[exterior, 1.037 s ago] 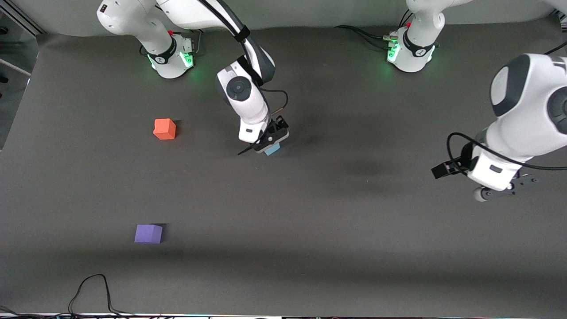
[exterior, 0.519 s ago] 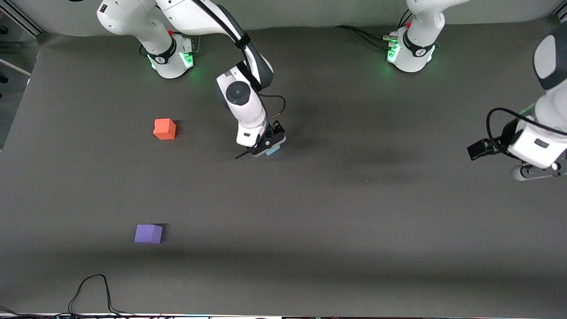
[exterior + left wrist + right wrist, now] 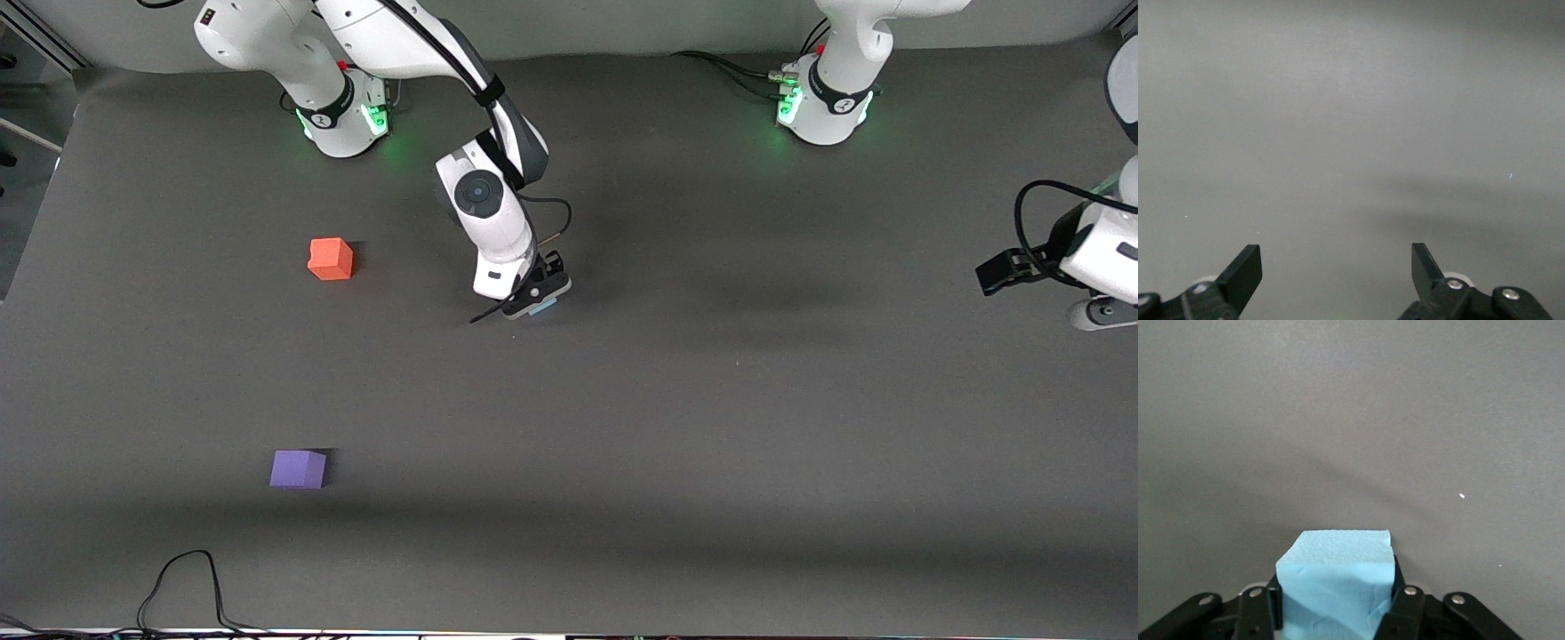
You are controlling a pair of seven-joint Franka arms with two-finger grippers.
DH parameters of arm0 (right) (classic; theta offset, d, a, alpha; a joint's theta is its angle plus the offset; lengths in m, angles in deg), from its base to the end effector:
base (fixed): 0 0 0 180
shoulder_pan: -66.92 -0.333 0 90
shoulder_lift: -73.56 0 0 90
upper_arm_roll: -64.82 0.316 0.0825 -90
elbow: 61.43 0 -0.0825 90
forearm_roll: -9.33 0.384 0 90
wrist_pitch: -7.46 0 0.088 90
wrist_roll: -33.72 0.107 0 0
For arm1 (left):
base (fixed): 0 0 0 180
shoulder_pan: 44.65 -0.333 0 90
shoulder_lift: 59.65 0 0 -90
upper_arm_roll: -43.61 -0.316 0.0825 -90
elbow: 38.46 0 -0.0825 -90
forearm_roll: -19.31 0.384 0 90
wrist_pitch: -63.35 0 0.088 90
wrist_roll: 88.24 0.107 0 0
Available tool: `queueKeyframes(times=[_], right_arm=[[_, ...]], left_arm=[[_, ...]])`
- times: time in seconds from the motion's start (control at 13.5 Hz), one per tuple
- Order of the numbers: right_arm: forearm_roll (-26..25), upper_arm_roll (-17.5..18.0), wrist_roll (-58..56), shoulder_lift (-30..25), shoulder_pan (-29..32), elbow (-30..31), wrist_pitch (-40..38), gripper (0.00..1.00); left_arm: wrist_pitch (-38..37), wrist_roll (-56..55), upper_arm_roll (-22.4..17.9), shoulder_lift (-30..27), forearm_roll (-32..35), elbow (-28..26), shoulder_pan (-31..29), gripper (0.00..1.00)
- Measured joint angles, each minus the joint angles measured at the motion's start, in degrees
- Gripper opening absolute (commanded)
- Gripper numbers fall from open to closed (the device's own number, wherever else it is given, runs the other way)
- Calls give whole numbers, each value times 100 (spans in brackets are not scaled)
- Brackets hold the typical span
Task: Place blue block between orange and purple blocks
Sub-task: 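Carry the blue cube with the right gripper toward the orange cube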
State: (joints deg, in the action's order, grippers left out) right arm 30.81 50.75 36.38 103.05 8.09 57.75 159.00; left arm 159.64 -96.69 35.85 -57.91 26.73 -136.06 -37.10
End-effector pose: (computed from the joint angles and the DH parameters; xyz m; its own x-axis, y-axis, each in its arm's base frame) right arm 0.4264 0.4103 0.1888 0.9014 0.4281 0.0650 0.4324 -0.8977 -0.0848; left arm 0.5666 0.0136 0.5549 0.9902 0.1354 -0.0340 0.1296 -0.9819 -0.1380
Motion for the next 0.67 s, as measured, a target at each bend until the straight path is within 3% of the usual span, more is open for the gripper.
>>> queueKeyframes(times=[0.15, 0.3, 0.44, 0.67], right_arm=[[43, -74, 4, -97, 252, -45, -412, 27], [43, -438, -8, -397, 533, -164, -1042, 31], [43, -1206, -42, -745, 623, -247, -1531, 31], [42, -2204, -614, -931, 677, -237, -1882, 32]], left_arm=[[0, 13, -157, -14, -1, 0, 112, 100], [3, 13, 183, -27, -1, 21, -216, 100], [4, 13, 446, -29, -1, 59, -461, 100], [4, 13, 500, -30, -1, 65, -492, 100]])
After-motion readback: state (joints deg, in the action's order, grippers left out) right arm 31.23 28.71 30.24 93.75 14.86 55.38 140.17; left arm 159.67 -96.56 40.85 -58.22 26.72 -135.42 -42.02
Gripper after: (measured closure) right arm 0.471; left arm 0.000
